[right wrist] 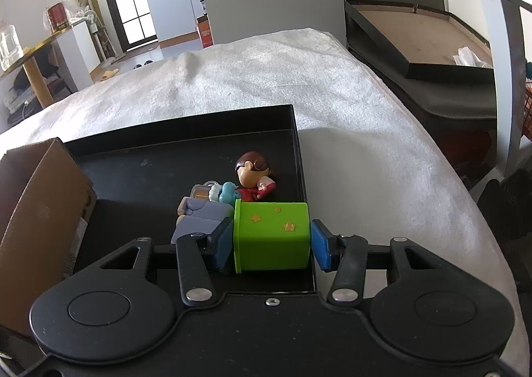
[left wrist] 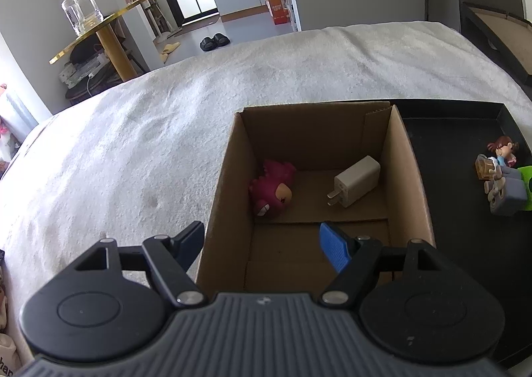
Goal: Organize rigid objects
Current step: 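Close the right gripper on the green cube and lift it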
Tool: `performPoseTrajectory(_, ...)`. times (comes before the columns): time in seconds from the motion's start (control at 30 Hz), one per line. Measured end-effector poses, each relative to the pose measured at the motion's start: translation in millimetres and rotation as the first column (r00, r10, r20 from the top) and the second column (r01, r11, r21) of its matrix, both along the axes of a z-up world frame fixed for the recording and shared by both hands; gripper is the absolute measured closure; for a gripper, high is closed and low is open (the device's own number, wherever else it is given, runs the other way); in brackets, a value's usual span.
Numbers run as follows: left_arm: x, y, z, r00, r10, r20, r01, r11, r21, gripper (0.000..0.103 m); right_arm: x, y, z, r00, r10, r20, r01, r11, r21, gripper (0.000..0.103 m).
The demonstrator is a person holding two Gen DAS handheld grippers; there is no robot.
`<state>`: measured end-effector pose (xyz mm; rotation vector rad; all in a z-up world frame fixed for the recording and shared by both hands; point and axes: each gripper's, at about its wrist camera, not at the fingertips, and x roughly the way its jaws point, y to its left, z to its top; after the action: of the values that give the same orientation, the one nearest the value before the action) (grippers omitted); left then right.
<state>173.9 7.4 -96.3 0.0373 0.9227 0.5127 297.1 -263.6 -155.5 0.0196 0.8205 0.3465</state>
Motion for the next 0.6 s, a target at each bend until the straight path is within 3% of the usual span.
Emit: performPoseTrajectory(0.6,-9,12,8,0.999,0.021,0.031,-0.021,1.0,-0.009,0.028,-6,15,38,0.996,0.039,0.082,-0.043,0.998,0.04,0.055)
